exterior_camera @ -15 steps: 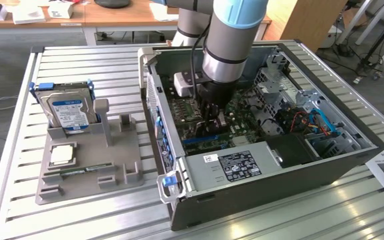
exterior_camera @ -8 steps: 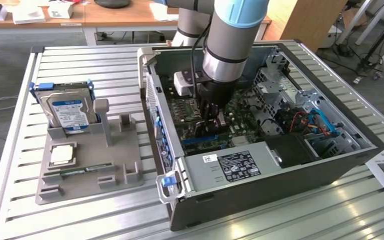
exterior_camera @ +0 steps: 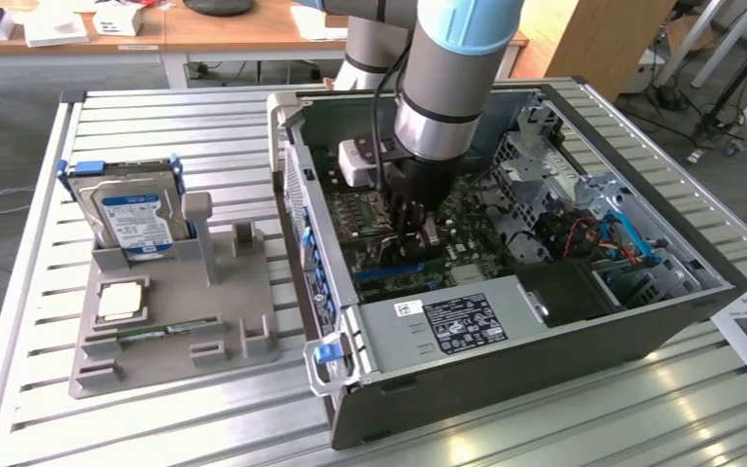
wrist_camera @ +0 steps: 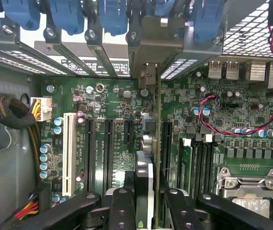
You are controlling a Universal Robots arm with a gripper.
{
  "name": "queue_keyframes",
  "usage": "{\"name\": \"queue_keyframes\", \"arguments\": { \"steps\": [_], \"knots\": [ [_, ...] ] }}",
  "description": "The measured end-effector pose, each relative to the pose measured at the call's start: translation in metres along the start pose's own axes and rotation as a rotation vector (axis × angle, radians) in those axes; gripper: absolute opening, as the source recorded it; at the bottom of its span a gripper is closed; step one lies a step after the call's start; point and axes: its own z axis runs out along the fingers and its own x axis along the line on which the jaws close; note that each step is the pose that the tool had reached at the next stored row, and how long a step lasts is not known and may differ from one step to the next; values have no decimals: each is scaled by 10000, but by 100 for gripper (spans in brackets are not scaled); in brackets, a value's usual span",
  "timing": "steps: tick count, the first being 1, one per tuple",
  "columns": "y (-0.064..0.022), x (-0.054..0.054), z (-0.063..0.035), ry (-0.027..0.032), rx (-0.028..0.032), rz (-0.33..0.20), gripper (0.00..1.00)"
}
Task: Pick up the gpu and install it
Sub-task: 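Insert the gpu into the slot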
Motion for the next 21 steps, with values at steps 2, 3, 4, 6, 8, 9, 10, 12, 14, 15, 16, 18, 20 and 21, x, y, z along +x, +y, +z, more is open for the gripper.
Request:
{"name": "queue_keyframes", "arguments": {
  "steps": [2,3,4,6,8,9,10,12,14,15,16,18,20,21],
  "knots": [
    [-15,0,0,-2,-1,3,28],
    [-17,0,1,-4,1,3,28],
    [-18,0,1,-5,2,2,28],
    [-20,0,1,-10,1,-1,28],
    [-20,-1,1,-13,2,-1,28],
    [-20,-1,1,-12,2,-1,28],
    [-20,-1,1,-13,2,-1,28],
    [-27,0,1,-20,2,-6,28],
    [-27,0,1,-22,2,-12,28],
    [-27,0,1,-22,2,-12,28],
    [-27,0,1,-22,2,-12,28],
    [-27,0,1,-22,2,-13,28],
    [-27,0,1,-22,2,-13,28],
    [-27,0,1,-22,2,-13,28]
  ]
}}
